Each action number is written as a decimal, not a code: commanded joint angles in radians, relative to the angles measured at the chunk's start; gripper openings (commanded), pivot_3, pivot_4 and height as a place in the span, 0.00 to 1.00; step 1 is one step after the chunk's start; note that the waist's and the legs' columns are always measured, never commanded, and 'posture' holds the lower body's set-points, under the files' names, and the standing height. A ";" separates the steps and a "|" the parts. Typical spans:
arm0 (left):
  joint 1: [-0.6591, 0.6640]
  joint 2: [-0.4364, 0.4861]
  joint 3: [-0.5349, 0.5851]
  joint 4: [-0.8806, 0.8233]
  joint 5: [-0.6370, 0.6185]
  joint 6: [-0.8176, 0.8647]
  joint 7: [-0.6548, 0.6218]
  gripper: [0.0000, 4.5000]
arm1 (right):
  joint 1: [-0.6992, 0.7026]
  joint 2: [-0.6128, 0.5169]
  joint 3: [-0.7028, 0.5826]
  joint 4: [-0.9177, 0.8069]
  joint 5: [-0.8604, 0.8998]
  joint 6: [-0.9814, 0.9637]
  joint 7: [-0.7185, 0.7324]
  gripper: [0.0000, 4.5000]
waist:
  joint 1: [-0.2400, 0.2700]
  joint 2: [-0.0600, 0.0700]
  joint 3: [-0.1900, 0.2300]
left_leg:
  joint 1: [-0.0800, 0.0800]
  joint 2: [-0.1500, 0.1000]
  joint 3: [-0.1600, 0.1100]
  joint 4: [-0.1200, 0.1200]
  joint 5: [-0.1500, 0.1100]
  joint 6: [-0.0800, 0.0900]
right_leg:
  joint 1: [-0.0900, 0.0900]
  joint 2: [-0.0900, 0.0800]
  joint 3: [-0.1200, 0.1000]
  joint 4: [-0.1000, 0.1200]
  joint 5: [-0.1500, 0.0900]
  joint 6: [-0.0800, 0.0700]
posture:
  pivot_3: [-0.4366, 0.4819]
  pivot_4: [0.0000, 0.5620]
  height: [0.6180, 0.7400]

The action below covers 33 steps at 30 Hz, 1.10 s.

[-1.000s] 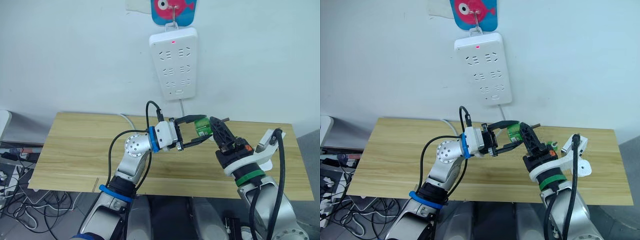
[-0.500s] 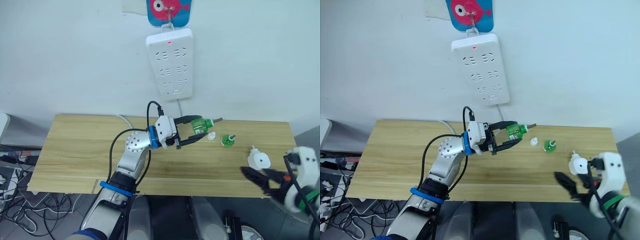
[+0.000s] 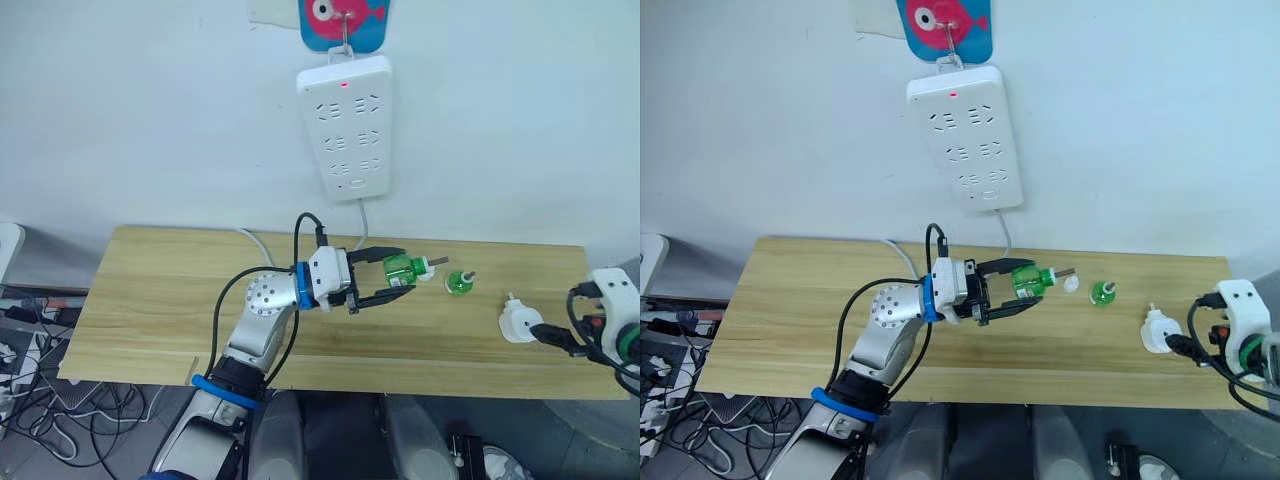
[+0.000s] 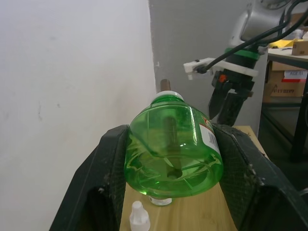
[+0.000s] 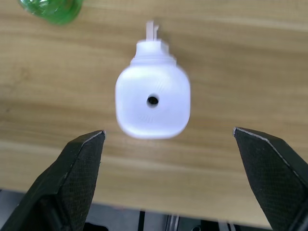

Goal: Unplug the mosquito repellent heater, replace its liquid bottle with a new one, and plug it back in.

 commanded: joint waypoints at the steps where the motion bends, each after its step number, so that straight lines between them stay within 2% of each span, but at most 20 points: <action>1: 0.019 0.004 0.001 -0.065 -0.017 0.003 0.004 0.50 | -0.062 0.046 0.036 0.084 -0.101 0.042 0.055 0.99 | 0.003 0.000 0.000 | 0.000 0.000 0.000 0.000 0.000 0.000 | 0.000 0.000 0.000 0.000 0.000 0.000 | 0.51 0.72 1.00; 7: 0.034 0.020 0.003 -0.097 -0.018 0.024 0.006 0.50 | -0.179 0.131 0.079 0.168 -0.254 0.077 0.111 0.99 | 0.006 0.001 0.001 | 0.000 0.000 0.000 0.000 0.000 0.000 | 0.000 -0.001 0.000 0.000 0.000 0.000 | 0.52 0.72 1.00; 15: 0.047 0.029 0.002 -0.127 -0.020 0.042 0.009 0.50 | -0.246 0.187 0.071 0.180 -0.374 0.138 0.172 0.99 | 0.006 0.000 0.001 | 0.000 0.000 0.000 0.000 0.000 0.000 | 0.000 -0.001 0.000 0.000 0.000 0.000 | 0.53 0.72 1.00; 21: 0.066 0.038 -0.001 -0.155 -0.025 0.048 0.005 0.50 | -0.289 0.236 -0.016 0.155 -0.394 0.288 0.127 0.99 | 0.007 0.001 0.001 | 0.000 0.000 -0.001 0.000 0.000 0.000 | 0.000 -0.001 -0.001 0.000 0.000 0.000 | 0.53 0.70 1.00; 28: 0.079 0.039 -0.005 -0.170 -0.028 0.050 -0.001 0.50 | -0.390 0.348 -0.142 0.139 -0.431 0.485 0.043 0.99 | 0.006 0.001 0.001 | 0.000 0.000 0.000 0.000 0.000 0.000 | 0.000 0.000 0.000 0.000 0.000 0.000 | 0.53 0.70 1.00; 33: 0.089 0.042 -0.008 -0.179 -0.029 0.051 -0.007 0.50 | -0.433 0.396 -0.177 0.120 -0.470 0.561 0.038 0.99 | 0.007 0.001 0.001 | 0.000 0.000 0.000 -0.001 0.000 0.000 | 0.000 -0.001 -0.001 0.000 0.000 0.000 | 0.53 0.71 1.00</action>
